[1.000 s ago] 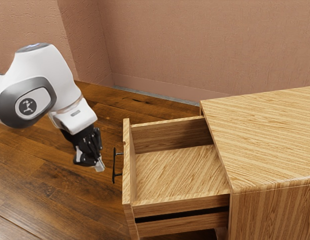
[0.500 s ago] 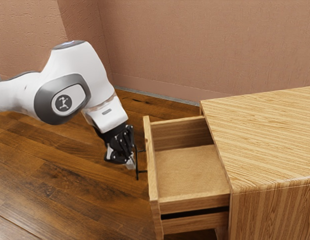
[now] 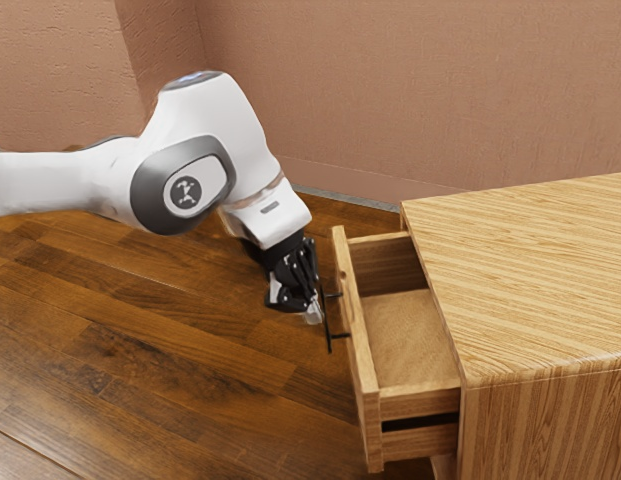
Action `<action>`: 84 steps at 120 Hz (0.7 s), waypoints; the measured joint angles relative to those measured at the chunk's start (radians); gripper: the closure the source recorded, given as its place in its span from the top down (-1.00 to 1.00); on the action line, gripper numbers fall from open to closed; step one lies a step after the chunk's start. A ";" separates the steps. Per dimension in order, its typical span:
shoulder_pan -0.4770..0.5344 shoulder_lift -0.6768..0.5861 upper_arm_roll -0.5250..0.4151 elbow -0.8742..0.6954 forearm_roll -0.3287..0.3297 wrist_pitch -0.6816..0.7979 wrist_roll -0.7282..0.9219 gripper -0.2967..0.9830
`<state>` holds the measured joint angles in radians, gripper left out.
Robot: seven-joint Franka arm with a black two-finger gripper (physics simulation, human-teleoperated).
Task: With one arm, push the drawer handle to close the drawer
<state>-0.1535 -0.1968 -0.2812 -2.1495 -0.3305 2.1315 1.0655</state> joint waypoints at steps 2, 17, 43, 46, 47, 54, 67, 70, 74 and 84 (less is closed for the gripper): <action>-0.001 0.007 -0.003 0.006 0.000 0.002 -0.003 -0.71; -0.001 0.043 -0.031 0.039 -0.001 0.022 -0.025 -0.68; -0.003 0.100 -0.049 0.079 0.000 0.052 -0.059 -0.69; -0.001 0.108 -0.052 0.085 0.000 0.056 -0.063 -0.69; 0.000 0.111 -0.053 0.088 0.000 0.058 -0.064 -0.69; 0.002 0.131 -0.062 0.107 0.001 0.065 -0.073 -0.70; -0.006 0.164 -0.073 0.133 0.002 0.086 -0.089 -0.69; -0.008 0.170 -0.075 0.138 0.002 0.092 -0.093 -0.69; -0.010 0.179 -0.078 0.148 0.003 0.098 -0.098 -0.69; -0.011 0.210 -0.087 0.182 0.007 0.109 -0.111 -0.68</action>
<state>-0.1644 0.0136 -0.3678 -1.9674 -0.3235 2.2407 0.9549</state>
